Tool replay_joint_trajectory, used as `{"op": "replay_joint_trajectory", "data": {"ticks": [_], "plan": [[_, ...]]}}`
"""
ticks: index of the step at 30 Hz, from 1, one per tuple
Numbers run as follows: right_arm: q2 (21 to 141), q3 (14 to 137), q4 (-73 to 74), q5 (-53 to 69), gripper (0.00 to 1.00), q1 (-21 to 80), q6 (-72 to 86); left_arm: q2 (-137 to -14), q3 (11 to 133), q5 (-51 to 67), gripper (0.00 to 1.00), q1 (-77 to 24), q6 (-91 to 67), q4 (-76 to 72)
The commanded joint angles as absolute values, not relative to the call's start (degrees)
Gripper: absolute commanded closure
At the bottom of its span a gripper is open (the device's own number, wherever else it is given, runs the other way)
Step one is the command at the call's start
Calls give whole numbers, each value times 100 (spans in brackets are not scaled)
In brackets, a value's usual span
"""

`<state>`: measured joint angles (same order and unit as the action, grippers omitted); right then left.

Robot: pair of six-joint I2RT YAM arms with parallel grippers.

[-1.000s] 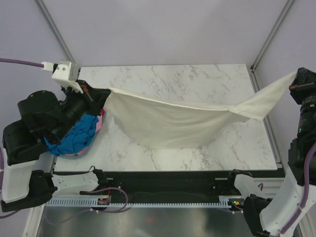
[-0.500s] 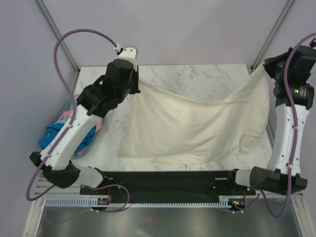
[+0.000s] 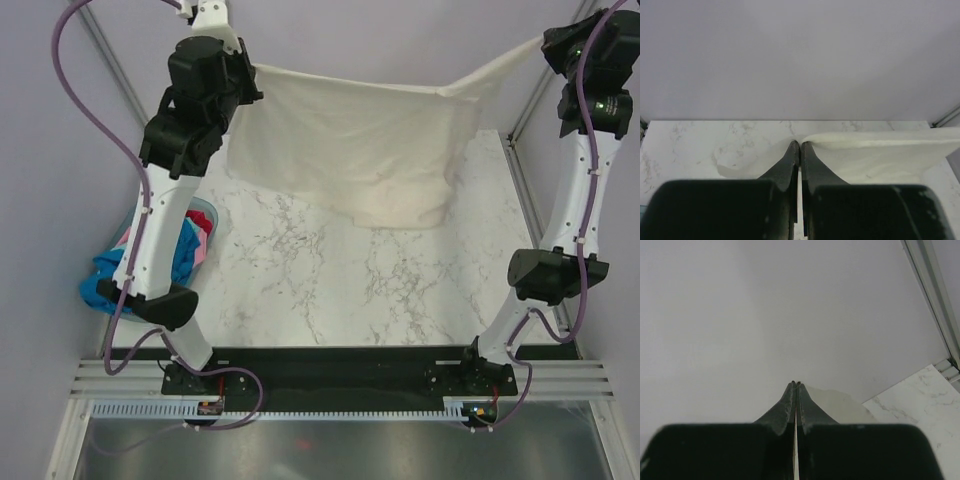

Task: Fold and stack the t-shirts
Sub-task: Flatten the tshirt out

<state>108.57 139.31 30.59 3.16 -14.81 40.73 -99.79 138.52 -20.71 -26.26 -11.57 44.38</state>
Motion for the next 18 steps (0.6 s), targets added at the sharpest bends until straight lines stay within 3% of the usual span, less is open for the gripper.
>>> {"op": "replay_joint_trajectory", "data": {"ticks": [1,11,18], "plan": [[10206,13837,2654,176,100,-1547,4104,-9414,13642,-1688,98,-2610,-1186,4026],[7185,12227,3331,-1316,100,-1564,3921,-7025,11350,-72,98,-2654,-1713,3771],[5960,12779,3647,-1905,100,-1486,3454,-5608,10960,948,98,-2654,-2468,3542]]}}
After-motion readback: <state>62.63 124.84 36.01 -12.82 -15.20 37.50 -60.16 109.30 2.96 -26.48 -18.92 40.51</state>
